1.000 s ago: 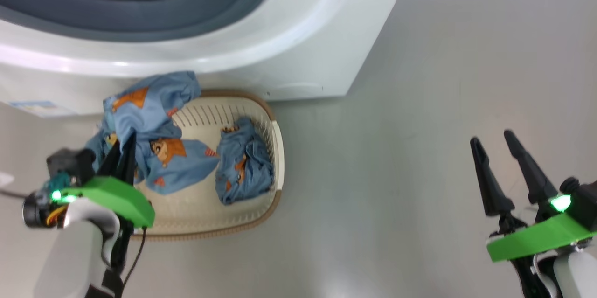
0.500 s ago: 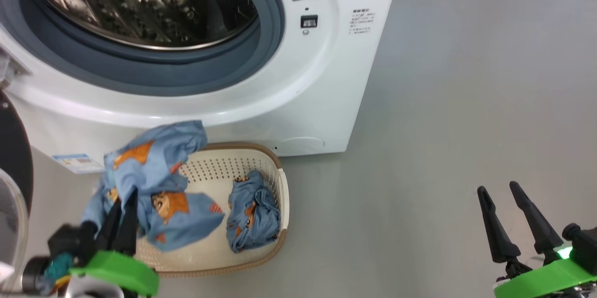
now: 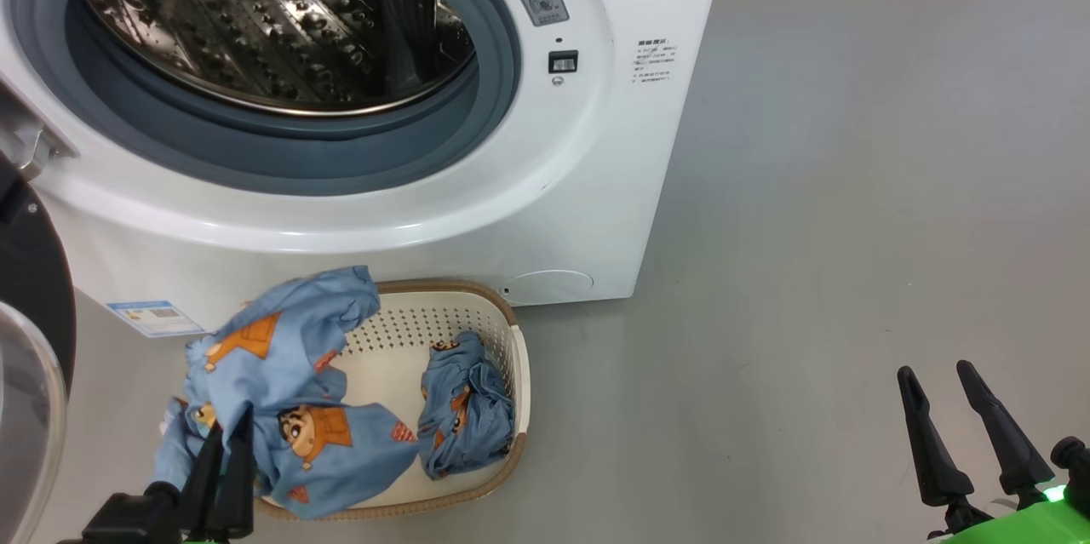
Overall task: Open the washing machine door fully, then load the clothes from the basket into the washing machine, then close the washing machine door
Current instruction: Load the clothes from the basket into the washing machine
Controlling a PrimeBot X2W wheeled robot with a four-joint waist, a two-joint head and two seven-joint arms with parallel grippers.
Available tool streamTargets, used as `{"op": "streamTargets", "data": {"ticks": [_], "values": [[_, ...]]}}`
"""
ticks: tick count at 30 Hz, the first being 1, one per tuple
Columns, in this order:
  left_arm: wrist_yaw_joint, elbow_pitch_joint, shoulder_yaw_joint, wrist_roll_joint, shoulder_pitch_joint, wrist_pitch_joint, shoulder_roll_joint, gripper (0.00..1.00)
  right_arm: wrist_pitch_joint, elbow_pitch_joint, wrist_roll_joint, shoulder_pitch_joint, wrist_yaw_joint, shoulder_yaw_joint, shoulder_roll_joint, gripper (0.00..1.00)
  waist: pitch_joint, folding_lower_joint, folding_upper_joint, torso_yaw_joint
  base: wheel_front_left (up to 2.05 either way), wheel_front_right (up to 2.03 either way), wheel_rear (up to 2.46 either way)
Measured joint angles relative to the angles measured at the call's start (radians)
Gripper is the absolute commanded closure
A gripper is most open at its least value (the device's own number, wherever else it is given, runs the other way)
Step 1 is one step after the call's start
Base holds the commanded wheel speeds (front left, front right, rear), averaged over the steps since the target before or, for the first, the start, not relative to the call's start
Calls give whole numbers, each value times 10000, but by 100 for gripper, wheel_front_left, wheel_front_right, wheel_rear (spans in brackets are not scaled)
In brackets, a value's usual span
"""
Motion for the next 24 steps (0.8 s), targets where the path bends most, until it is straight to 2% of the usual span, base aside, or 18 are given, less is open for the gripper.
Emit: {"op": "streamTargets", "data": {"ticks": [10, 17, 24], "values": [[104, -207, -290, -186, -305, 0, -6, 100, 0, -44, -2, -10, 0, -10, 81, 0, 138, 0, 0, 20, 0, 0, 0], [-144, -46, -211, -274, -2421, -2, -42, 100, 0, -144, -2, -143, 0, -4, 140, 0, 648, 1, 0, -6, 0, 0, 0], [-144, 982, 50, 111, -5212, -6, 113, 100, 0, -222, 2, -941, 0, 115, 180, 0, 1416, 2, 0, -163, 0, 0, 0]]}}
